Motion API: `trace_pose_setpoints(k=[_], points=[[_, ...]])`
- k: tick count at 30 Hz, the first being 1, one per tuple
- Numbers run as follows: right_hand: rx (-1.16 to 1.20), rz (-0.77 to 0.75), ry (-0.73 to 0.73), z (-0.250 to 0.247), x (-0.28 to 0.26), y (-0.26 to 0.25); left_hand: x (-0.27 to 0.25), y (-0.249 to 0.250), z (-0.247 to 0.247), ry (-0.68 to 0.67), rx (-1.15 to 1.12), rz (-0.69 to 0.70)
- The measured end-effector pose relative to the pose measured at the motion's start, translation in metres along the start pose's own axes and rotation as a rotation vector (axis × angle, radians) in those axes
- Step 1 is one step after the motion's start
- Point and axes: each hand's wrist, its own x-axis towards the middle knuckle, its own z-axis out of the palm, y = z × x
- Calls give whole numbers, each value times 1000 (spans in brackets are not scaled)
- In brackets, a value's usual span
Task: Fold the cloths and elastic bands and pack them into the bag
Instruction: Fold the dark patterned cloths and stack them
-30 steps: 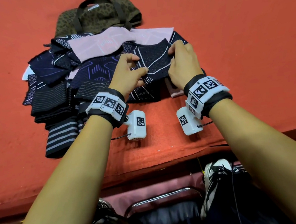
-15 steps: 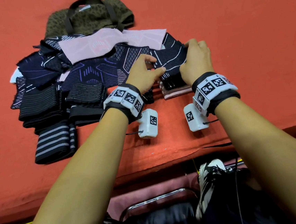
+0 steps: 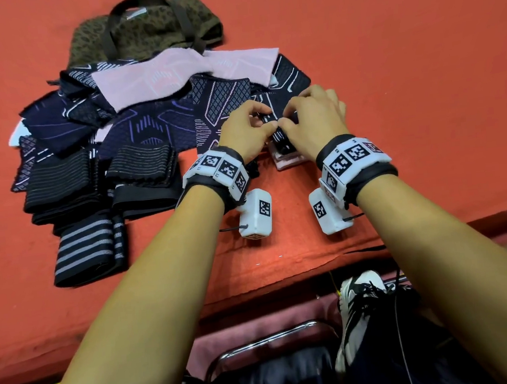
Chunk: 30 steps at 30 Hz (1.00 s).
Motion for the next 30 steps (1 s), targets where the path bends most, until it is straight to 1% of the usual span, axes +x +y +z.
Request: trace_pose_setpoints(k=[2, 4, 6, 8, 10, 11, 13, 14, 15, 17, 20, 23, 25, 28, 30], points=[[-7, -15, -55, 4, 1, 1, 1, -5, -1, -41, -27, -4], [-8, 3, -94, 5, -1, -1, 1, -10, -6, -97, -38, -26], [-23, 3, -106, 3, -1, -6, 0, -16, -18, -89, 51, -47], [-35, -29, -80, -1, -1, -15, -1, -23, -35, -32, 126, -93], [-27, -122, -42, -3, -2, -30, -1, -34, -54, 41, 182, -136], [-21, -189, -50, -2, -4, -40, -1, -40, -62, 74, 203, -147], [-11, -316, -148, 5, -11, -58, -4, -45, -74, 109, 225, -141], [-12, -346, -219, 13, -15, -64, -6, -47, -78, 120, 250, -134], [-23, -347, -285, 21, -17, -68, -7, -49, -81, 120, 287, -121], [-80, -315, -369, 36, -19, -70, -11, -52, -85, 82, 347, -114], [-149, -268, -413, 50, -18, -68, -16, -54, -86, 28, 346, -137], [-160, -245, -451, 52, -21, -68, -19, -59, -85, 44, 404, -149], [-140, -243, -457, 52, -25, -69, -20, -62, -84, 41, 449, -143], [-147, -301, -397, 52, -29, -71, -25, -63, -84, 33, 439, -163], [-130, -323, -382, 51, -28, -72, -29, -63, -86, 4, 430, -170]])
